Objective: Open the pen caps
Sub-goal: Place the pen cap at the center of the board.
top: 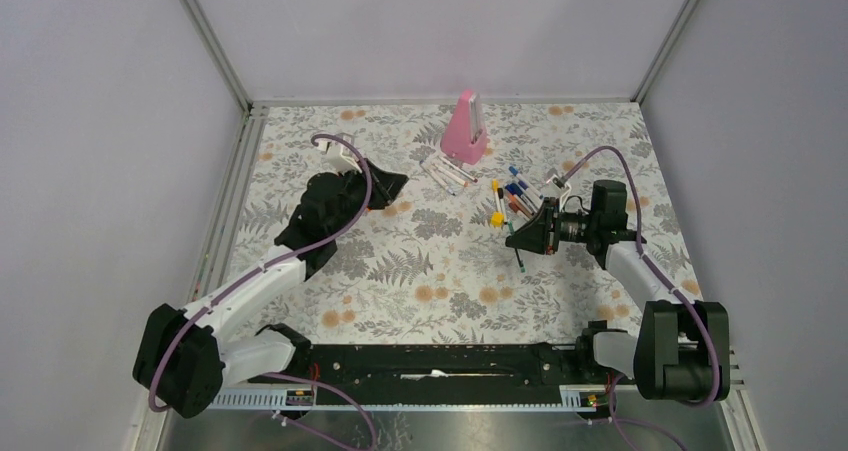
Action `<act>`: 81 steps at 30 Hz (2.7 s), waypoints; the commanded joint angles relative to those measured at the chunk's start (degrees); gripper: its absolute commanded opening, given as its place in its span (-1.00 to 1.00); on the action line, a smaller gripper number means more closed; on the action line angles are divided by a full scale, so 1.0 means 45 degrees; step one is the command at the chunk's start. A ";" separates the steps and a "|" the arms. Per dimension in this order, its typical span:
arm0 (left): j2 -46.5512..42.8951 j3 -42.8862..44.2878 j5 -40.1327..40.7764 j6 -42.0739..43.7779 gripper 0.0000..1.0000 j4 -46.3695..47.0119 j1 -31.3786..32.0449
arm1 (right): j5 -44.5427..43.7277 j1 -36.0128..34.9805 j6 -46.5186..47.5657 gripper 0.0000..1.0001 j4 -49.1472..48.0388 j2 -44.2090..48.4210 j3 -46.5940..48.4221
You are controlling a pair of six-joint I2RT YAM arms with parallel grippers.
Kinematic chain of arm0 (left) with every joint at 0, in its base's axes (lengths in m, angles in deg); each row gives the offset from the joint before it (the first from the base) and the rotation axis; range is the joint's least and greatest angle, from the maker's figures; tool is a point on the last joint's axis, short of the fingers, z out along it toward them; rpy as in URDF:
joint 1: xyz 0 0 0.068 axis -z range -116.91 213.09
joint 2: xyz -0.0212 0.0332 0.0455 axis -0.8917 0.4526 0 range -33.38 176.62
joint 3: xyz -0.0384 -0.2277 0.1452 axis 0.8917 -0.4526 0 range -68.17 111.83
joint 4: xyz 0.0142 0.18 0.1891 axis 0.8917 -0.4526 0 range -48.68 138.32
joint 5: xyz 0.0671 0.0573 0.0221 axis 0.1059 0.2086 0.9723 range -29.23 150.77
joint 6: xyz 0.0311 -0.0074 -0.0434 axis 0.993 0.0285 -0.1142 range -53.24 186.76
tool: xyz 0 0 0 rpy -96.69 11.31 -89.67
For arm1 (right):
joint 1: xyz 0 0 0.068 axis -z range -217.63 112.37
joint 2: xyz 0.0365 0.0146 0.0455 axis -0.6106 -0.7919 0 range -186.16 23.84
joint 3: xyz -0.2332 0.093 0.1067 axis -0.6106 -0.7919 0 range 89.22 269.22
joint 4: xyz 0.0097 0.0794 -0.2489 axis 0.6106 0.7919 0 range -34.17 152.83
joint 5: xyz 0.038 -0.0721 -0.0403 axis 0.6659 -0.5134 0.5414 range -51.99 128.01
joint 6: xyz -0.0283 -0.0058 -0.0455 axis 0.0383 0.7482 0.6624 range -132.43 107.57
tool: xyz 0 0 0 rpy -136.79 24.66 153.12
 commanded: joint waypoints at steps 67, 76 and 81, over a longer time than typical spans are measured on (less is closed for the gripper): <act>0.7715 0.7925 0.4505 0.3206 -0.08 -0.8953 -0.0479 | -0.1878 0.0980 0.3359 -1.00 0.3340 0.0370 0.1175; 0.2775 0.4866 0.2924 0.5554 0.98 -0.7944 -0.0890 | -0.5965 -0.0520 0.6092 -1.00 0.5722 -0.0885 0.4454; 0.0682 0.3342 0.1567 0.6502 0.98 -0.7435 -0.1083 | -0.8574 -0.2015 0.7007 -1.00 0.6293 -0.2653 0.6954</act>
